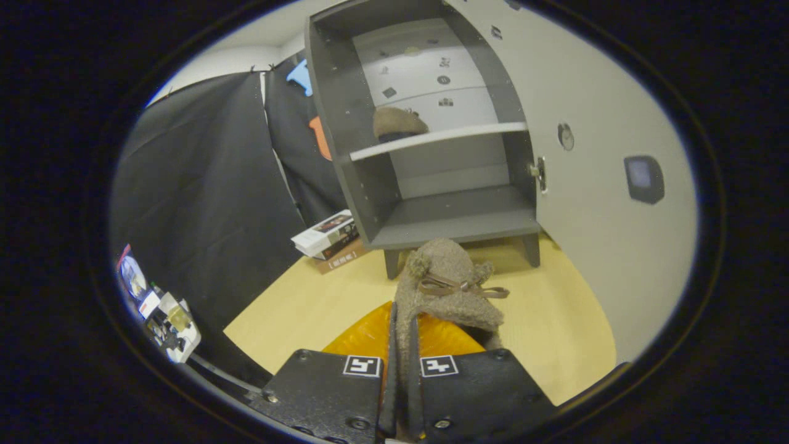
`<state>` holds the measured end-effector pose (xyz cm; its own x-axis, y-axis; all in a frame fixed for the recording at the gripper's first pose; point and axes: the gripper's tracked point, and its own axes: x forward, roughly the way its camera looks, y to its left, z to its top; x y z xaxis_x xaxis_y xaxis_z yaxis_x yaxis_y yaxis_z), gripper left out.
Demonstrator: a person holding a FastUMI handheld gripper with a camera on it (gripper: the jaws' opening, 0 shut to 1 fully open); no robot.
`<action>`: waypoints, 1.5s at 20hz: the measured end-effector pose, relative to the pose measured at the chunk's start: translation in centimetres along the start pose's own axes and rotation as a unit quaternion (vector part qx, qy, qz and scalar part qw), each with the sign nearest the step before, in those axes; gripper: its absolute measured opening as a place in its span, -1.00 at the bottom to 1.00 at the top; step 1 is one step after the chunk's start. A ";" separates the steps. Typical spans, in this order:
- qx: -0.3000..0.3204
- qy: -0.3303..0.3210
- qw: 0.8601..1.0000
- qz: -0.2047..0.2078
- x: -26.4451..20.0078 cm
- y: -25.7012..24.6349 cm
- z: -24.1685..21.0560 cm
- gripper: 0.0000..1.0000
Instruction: Open the shoe cabinet door, grab the shoes and put them into the shoe cabinet, then close the shoe cabinet door.
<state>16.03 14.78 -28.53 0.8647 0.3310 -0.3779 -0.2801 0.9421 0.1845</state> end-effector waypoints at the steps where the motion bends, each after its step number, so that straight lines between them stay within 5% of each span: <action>1: -0.007 -0.012 1.000 0.001 -0.9 0.5 1.3 -0.79; 6: -0.066 -0.076 0.995 -0.011 -5.4 2.3 8.8 -0.79; 11: -0.059 -0.120 0.989 -0.056 -6.6 1.5 16.7 -0.79; 16: -0.104 -0.166 0.971 -0.137 -5.7 -1.0 24.7 -0.79; 23: -0.092 -0.170 0.972 -0.135 -2.7 0.6 30.8 -0.79; 30: -0.093 -0.157 0.970 -0.162 6.2 -1.3 35.3 -0.79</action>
<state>36.46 13.68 0.87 0.9961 0.0115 -0.0876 -0.0181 0.9970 -0.0754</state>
